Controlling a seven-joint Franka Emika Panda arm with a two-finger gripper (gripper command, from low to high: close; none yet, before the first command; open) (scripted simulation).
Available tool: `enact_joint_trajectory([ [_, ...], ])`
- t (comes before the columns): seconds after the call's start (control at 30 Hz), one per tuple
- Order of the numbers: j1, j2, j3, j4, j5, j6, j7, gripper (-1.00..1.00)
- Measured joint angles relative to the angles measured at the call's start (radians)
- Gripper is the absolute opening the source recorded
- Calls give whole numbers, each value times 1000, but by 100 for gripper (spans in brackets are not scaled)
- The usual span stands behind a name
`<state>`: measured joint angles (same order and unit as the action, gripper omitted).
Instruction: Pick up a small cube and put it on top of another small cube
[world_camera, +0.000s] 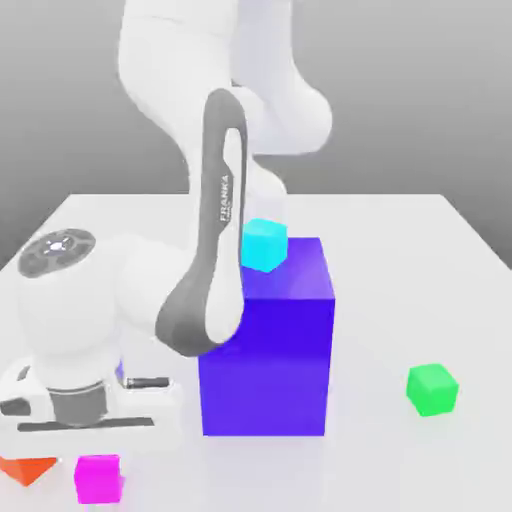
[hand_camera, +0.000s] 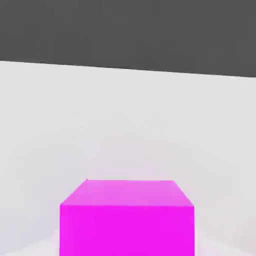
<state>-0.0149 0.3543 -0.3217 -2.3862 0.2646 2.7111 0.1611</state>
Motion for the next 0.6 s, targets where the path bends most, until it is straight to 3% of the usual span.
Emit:
enact_joint_trajectory([
  [0.37, 262, -254, 242, -154, -163, -69, -175, -100],
  [0.6, 614, -402, 399, -305, -255, -58, -313, -100],
])
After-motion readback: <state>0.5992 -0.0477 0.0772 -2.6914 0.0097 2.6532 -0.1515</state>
